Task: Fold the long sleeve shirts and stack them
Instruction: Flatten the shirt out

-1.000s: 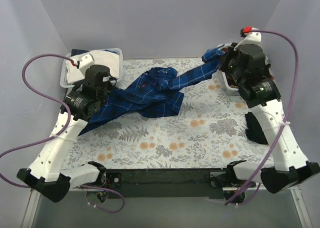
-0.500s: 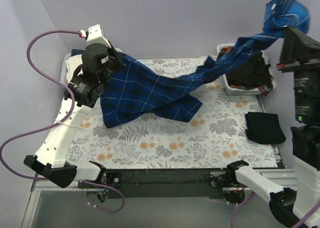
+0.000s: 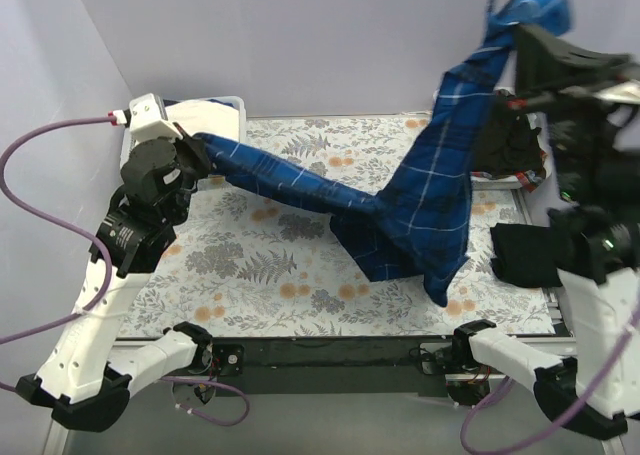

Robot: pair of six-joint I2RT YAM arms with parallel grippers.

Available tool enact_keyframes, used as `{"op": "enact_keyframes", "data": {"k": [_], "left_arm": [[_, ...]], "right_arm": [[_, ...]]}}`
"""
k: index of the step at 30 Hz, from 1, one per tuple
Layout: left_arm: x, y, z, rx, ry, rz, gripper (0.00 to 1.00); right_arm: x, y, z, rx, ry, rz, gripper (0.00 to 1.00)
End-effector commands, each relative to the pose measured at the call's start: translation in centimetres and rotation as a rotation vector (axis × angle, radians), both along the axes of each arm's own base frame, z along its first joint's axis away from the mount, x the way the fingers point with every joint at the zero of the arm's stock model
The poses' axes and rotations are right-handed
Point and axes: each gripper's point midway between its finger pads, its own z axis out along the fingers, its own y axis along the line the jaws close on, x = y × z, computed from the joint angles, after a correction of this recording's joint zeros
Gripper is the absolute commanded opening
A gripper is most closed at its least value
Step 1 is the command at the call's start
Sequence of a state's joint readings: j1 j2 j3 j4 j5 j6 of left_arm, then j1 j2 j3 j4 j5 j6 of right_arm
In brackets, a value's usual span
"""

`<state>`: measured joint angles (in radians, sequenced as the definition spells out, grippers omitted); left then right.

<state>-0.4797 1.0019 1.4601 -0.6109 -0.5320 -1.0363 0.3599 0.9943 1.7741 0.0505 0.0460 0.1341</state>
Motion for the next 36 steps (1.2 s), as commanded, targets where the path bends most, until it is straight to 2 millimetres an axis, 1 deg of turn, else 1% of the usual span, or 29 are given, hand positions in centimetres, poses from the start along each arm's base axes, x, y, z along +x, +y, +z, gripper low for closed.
{"op": "enact_keyframes", "data": {"k": [1, 2, 3, 4, 5, 6, 7, 8, 9, 10, 11, 12, 13, 14, 15, 16, 17, 18, 20, 23, 25, 27, 28, 29, 30, 32, 33, 35, 36], "left_arm": [[-1.5, 3.5, -3.8, 0.041, 0.086, 0.167, 0.0], [-2.0, 3.9, -3.9, 0.037, 0.079, 0.174, 0.0], [-2.1, 4.1, -4.6, 0.045, 0.089, 0.179, 0.0], [-2.2, 4.1, -4.9, 0.048, 0.092, 0.18, 0.0], [-2.2, 4.1, -5.1, 0.053, 0.099, 0.177, 0.0], [-1.9, 3.9, -5.7, 0.063, 0.116, 0.174, 0.0], [-1.8, 3.8, -6.4, 0.07, 0.133, 0.175, 0.0], [-1.6, 3.6, -7.1, 0.063, 0.158, 0.178, 0.0], [-1.3, 3.4, -8.1, 0.068, 0.186, 0.179, 0.0], [-1.1, 3.2, -9.5, 0.071, 0.217, 0.182, 0.0], [-1.2, 3.1, -10.5, 0.047, 0.243, 0.194, 0.0], [-1.2, 3.1, -11.6, 0.036, 0.267, 0.204, 0.0], [-1.5, 3.2, -13.6, 0.046, 0.319, 0.219, 0.0], [-1.6, 3.3, -14.5, 0.039, 0.338, 0.237, 0.0], [-1.8, 3.2, -15.3, 0.008, 0.352, 0.25, 0.0], [-1.9, 3.2, -16.2, 0.01, 0.374, 0.251, 0.0], [-2.1, 3.3, -17.4, 0.017, 0.405, 0.26, 0.0], [-2.2, 3.2, -17.9, 0.008, 0.42, 0.264, 0.0], [-2.0, 2.9, -18.9, 0.025, 0.454, 0.256, 0.0], [-1.5, 2.4, -19.4, 0.032, 0.473, 0.247, 0.0], [-1.2, 2.1, -19.6, 0.033, 0.479, 0.237, 0.0], [-0.9, 1.8, -20.1, 0.038, 0.493, 0.23, 0.0], [-0.7, 1.6, -20.3, 0.037, 0.495, 0.219, 0.0], [-0.7, 1.4, -20.6, 0.039, 0.503, 0.216, 0.0], [-0.5, 1.3, -20.9, 0.043, 0.512, 0.214, 0.0], [-0.2, 0.8, -21.4, 0.045, 0.524, 0.195, 0.0], [-0.1, 0.6, -21.8, 0.05, 0.536, 0.19, 0.0], [0.2, 0.3, -22.2, 0.048, 0.544, 0.18, 0.0], [0.3, 0.1, -22.4, 0.048, 0.551, 0.173, 0.0]], "right_arm": [[10.4, 4.9, -8.1, -0.051, 0.261, 0.08, 0.01], [11.5, 5.4, -9.3, -0.053, 0.297, 0.088, 0.01], [12.5, 5.7, -10.5, -0.054, 0.331, 0.084, 0.01], [14.2, 6.3, -12.6, -0.072, 0.381, 0.081, 0.01], [14.9, 6.5, -13.5, -0.072, 0.406, 0.078, 0.01], [16.3, 6.9, -15.0, -0.078, 0.447, 0.07, 0.01], [17.2, 7.2, -16.7, -0.091, 0.486, 0.069, 0.01], [17.9, 7.5, -17.9, -0.103, 0.518, 0.07, 0.01], [19.3, 8.0, -19.9, -0.12, 0.567, 0.066, 0.01], [20.0, 8.4, -21.2, -0.133, 0.595, 0.068, 0.01], [20.8, 9.0, -23.6, -0.157, 0.647, 0.08, 0.01], [22.2, 9.5, -26.3, -0.175, 0.708, 0.08, 0.01], [22.6, 10.7, -28.0, -0.204, 0.739, 0.13, 0.01], [23.0, 11.2, -31.1, -0.231, 0.826, 0.15, 0.01], [24.2, 12.0, -34.6, -0.256, 0.913, 0.167, 0.01], [24.1, 13.1, -36.4, -0.281, 0.964, 0.225, 0.01], [24.0, 13.7, -38.3, -0.307, 1.036, 0.259, 0.01], [24.3, 14.4, -41.1, -0.33, 1.113, 0.286, 0.01], [22.8, 15.7, -43.5, -0.388, 1.188, 0.349, 0.01], [20.3, 15.8, -46.5, -0.458, 1.254, 0.339, 0.01], [18.1, 14.7, -48.6, -0.48, 1.316, 0.316, 0.01], [15.2, 13.4, -50.9, -0.508, 1.408, 0.287, 0.01], [14.2, 12.8, -51.6, -0.524, 1.439, 0.268, 0.01], [12.5, 12.1, -52.6, -0.554, 1.498, 0.256, 0.01], [11.3, 11.4, -52.5, -0.565, 1.504, 0.239, 0.01], [8.0, 10.3, -54.4, -0.617, 1.6, 0.236, 0.01], [6.9, 10.0, -54.2, -0.626, 1.604, 0.235, 0.01], [4.0, 9.3, -55.3, -0.635, 1.689, 0.252, 0.01], [3.2, 9.0, -55.1, -0.631, 1.694, 0.257, 0.01]]}}
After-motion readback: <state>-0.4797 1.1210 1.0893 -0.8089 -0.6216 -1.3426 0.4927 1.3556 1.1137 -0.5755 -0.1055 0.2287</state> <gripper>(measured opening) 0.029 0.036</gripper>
